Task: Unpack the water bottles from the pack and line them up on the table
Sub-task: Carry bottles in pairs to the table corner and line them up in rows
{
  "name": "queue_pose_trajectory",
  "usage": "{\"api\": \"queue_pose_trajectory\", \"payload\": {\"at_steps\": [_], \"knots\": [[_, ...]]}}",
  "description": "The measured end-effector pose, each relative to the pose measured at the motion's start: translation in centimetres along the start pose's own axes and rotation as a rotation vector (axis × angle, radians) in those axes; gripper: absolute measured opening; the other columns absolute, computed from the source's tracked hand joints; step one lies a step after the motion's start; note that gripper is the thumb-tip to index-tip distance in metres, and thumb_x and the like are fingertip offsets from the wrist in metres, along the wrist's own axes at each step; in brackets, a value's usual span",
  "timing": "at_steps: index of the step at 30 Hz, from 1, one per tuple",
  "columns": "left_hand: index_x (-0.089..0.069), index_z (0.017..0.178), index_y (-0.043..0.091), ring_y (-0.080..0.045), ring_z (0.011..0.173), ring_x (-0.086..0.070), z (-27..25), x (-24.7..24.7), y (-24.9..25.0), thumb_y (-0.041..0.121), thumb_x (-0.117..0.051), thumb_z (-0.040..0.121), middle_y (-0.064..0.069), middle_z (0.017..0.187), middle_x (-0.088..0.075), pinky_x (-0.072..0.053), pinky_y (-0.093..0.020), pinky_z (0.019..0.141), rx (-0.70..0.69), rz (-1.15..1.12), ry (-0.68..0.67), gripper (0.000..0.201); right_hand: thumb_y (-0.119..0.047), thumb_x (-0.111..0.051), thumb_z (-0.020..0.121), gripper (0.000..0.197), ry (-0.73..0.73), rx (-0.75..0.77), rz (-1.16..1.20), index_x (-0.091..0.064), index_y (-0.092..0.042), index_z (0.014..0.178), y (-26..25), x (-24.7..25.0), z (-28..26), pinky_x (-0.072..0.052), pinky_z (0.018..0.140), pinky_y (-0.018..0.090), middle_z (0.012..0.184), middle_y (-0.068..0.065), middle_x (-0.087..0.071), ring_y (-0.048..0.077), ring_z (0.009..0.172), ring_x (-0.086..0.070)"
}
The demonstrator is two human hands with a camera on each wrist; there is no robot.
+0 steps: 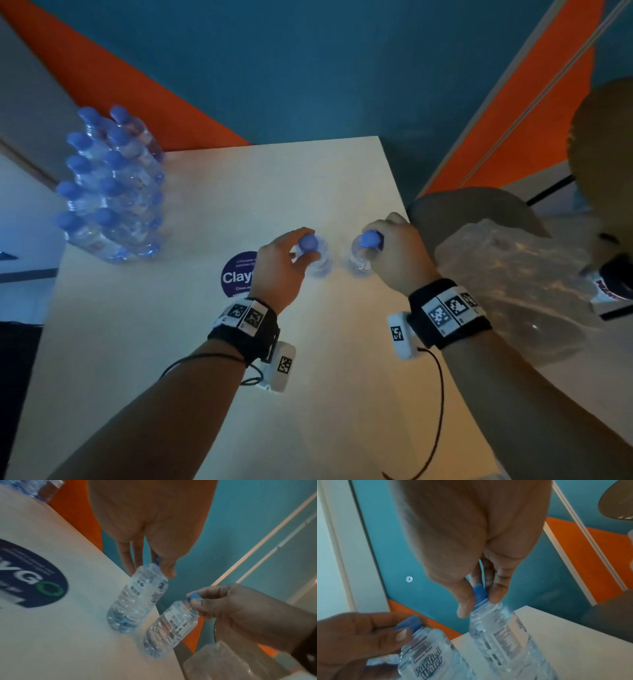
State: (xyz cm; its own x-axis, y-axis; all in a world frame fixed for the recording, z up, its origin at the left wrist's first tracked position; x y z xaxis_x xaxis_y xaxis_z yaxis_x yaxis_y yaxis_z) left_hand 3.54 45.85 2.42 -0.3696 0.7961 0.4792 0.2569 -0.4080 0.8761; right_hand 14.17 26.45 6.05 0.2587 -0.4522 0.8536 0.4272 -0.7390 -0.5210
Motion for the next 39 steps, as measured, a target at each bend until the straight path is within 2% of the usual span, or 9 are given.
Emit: {"api": "queue_pose_trajectory", "payload": {"at_steps": [3,10,13,16,20,25,30,34,39], "knots": [[-0.077,0.102,0.033,-0.002,0.063,-0.067,-2.7,5.2,-1.8,0.015,-0.081,0.086,0.004,0.078,-0.074,-0.061,-0.025,0.067,0.087,-0.128,0.126,0.025,-0.009,-0.081,0.078,0.02,0.06,0.062,0.064,-0.074,-0.012,0.097,-3.2,0.5,-1.5,-0.036,0.072,0.022,0.093,0.006,-0.059,0.024,0.076,-0.057],[-0.082,0.101,0.031,0.018,0.069,-0.066,-8.4,22.5,-9.0,0.018,-0.094,0.071,0.011,0.088,-0.081,-0.047,0.002,0.078,0.18,-0.004,0.393,0.035,-0.017,-0.091,0.074,0.029,0.017,0.076,0.214,-0.076,-0.021,0.099,-12.7,-3.7,-3.1,-0.043,0.073,0.008,0.094,0.0,-0.063,0.016,0.075,-0.064],[-0.082,0.108,0.024,0.019,0.075,-0.067,-8.7,28.7,-12.2,0.021,-0.093,0.073,0.007,0.095,-0.08,-0.044,0.006,0.077,0.187,0.08,0.446,0.036,-0.016,-0.09,0.074,0.028,-0.025,0.087,0.241,-0.075,-0.022,0.097,-16.9,-6.5,-3.1,-0.046,0.075,0.017,0.093,-0.003,-0.063,0.015,0.077,-0.064],[-0.081,0.111,0.024,0.002,0.086,-0.07,-7.5,32.8,-14.7,0.022,-0.091,0.075,0.005,0.098,-0.079,-0.041,0.008,0.077,0.165,0.115,0.459,0.037,-0.015,-0.089,0.073,0.027,-0.049,0.092,0.279,-0.075,-0.023,0.095,-21.1,-9.3,-3.2,-0.047,0.075,0.024,0.091,-0.005,-0.062,0.015,0.077,-0.063],[-0.08,0.113,0.022,-0.006,0.095,-0.072,-4.5,34.3,-16.6,0.023,-0.09,0.077,0.005,0.102,-0.08,-0.039,0.01,0.079,0.114,0.136,0.413,0.038,-0.016,-0.089,0.073,0.029,-0.051,0.096,0.285,-0.076,-0.023,0.097,-24.4,-11.9,-3.4,-0.045,0.075,0.015,0.091,-0.007,-0.061,0.012,0.078,-0.064],[-0.079,0.116,0.024,-0.008,0.09,-0.071,-2.1,34.3,-17.9,0.025,-0.09,0.076,0.005,0.1,-0.079,-0.038,0.01,0.076,0.078,0.137,0.365,0.041,-0.02,-0.089,0.075,0.028,-0.072,0.092,0.279,-0.075,-0.022,0.1,-27.6,-13.7,-4.0,-0.054,0.082,0.036,0.095,-0.003,-0.063,0.017,0.082,-0.065],[-0.078,0.118,0.02,-0.013,0.09,-0.07,-1.7,33.6,-18.6,0.021,-0.089,0.078,0.006,0.097,-0.073,-0.038,0.009,0.074,0.063,0.086,0.419,0.041,-0.02,-0.088,0.077,0.028,-0.097,0.076,0.261,-0.075,-0.02,0.102,-28.6,-14.6,-3.8,-0.049,0.078,0.027,0.095,-0.003,-0.061,0.015,0.081,-0.063],[-0.076,0.114,0.015,-0.017,0.095,-0.07,-1.6,33.5,-18.5,0.017,-0.091,0.075,0.003,0.104,-0.072,-0.055,-0.013,0.083,0.018,0.081,0.428,0.041,-0.019,-0.087,0.077,0.027,-0.127,0.08,0.246,-0.075,-0.019,0.102,-29.6,-15.3,-3.2,-0.053,0.081,0.035,0.097,0.001,-0.062,0.021,0.082,-0.064],[-0.068,0.122,0.011,-0.015,0.099,-0.066,-4.7,35.0,-19.4,0.018,-0.093,0.074,-0.005,0.116,-0.066,-0.057,-0.013,0.079,0.017,0.0,0.451,0.055,-0.015,-0.088,0.074,0.031,-0.128,0.098,0.251,-0.076,-0.013,0.102,-31.4,-16.9,-1.0,-0.053,0.083,0.035,0.097,0.005,-0.064,0.024,0.083,-0.064]]}}
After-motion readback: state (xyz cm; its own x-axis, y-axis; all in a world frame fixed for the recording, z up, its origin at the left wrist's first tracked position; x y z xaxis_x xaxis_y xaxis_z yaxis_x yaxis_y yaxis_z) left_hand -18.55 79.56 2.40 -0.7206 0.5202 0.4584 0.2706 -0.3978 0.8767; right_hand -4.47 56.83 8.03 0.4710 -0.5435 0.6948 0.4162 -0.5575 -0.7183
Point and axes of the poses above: each hand's wrist, its own z-axis towards the middle knuckle, its own x-axis out of the back of the hand, y = z × x, the point moved 7 cm from there along z, towards the middle knuckle
